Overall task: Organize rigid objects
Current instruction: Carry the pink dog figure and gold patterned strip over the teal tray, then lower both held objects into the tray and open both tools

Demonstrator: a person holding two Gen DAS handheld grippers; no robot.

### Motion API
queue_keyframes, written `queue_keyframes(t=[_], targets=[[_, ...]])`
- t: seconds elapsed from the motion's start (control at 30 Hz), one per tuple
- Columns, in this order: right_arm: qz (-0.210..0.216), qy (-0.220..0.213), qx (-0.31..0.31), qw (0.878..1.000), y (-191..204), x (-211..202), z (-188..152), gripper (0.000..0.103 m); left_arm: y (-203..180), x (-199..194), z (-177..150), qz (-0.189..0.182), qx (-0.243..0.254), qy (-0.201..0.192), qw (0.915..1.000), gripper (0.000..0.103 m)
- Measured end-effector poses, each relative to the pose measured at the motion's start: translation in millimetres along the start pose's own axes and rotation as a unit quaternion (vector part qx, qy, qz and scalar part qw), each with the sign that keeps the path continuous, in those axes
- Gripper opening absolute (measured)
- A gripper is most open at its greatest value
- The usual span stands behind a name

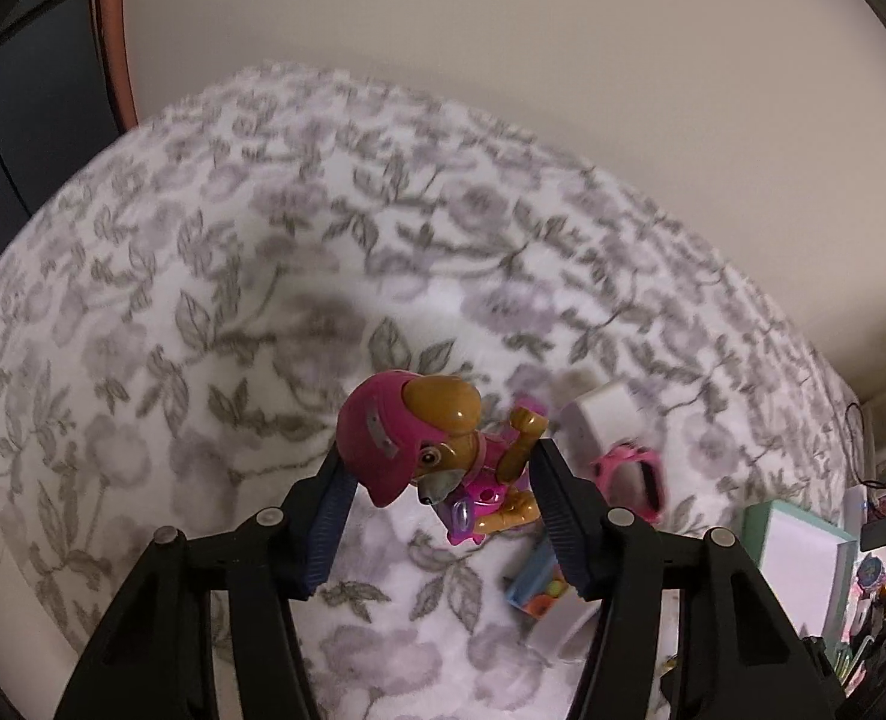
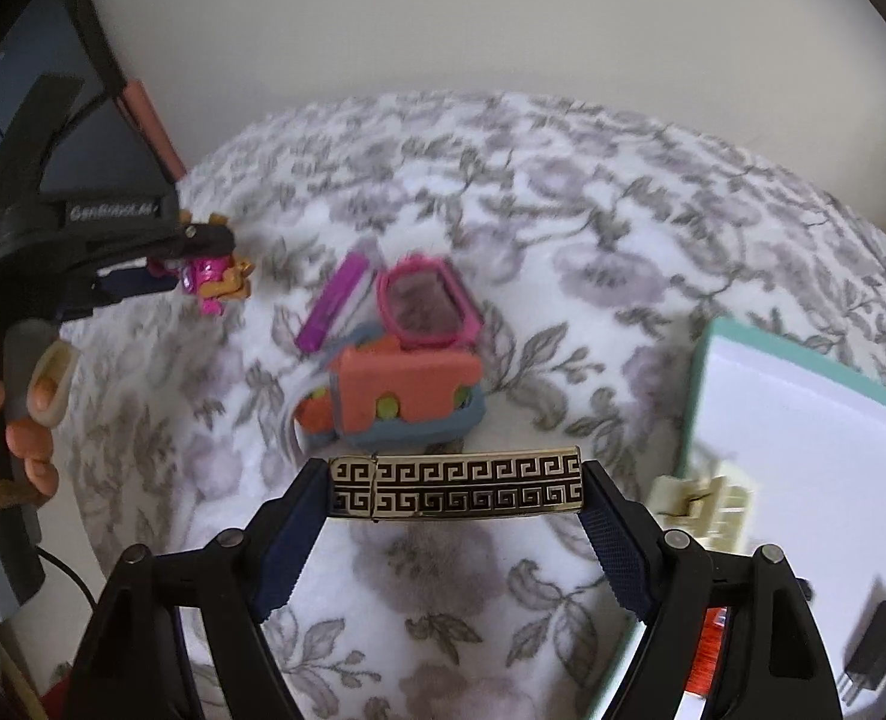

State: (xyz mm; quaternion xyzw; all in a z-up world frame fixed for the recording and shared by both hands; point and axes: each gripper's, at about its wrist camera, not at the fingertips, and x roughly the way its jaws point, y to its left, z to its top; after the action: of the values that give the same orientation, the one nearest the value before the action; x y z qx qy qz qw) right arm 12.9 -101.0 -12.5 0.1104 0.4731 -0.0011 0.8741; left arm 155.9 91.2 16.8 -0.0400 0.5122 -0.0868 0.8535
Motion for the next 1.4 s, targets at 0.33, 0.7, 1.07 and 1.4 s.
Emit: queue_keyframes(t=[0.33,0.7,1.07,1.4], targets=[[-0.026,-0.044,0.073,0.996,-42,-50,6,0.084,-45,-49,-13,-0.016,0.045,-0.054,0.9974,0.06],[-0.068,-0.044,0.195,0.977,-121,-80,-15,0.084,-109,-66,-45,-0.038,0.103,-0.059,0.9922,0.06],[-0.127,-0.025,0.273,0.953,-192,-90,-42,0.084,-192,-57,-89,-0.06,0.191,-0.037,0.979,0.061],[-0.17,-0.026,0.307,0.936,-239,-102,-60,0.084,-275,-37,-136,-0.096,0.274,-0.009,0.9569,0.061]])
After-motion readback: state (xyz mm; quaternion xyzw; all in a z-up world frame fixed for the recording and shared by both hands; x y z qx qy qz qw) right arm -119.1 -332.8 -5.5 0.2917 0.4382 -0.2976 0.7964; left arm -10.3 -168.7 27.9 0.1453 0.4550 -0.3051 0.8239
